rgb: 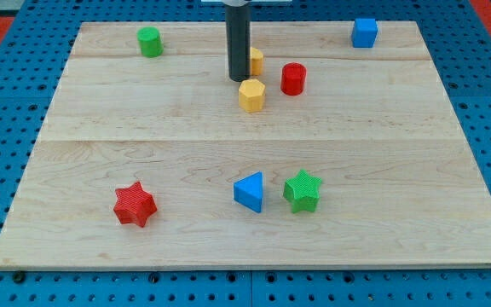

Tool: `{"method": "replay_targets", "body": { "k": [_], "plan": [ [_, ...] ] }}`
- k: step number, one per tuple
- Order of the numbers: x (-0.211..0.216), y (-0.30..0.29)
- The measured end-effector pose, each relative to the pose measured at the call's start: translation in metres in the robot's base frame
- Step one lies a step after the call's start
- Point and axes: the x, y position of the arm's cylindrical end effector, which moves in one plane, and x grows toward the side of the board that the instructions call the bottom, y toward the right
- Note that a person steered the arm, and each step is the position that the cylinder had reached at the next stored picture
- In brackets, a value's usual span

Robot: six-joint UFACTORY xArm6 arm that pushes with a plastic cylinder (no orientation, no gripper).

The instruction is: Slide the green circle and red star vertical to each other

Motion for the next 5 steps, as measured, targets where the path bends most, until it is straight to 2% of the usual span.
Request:
{"method": "replay_targets", "body": {
  "k": [1, 3, 4, 5],
  "plan": [
    [-0.013, 0.0],
    [-0.069, 0.001],
    [-0.077, -0.001],
    [-0.045, -0.032]
  ]
}}
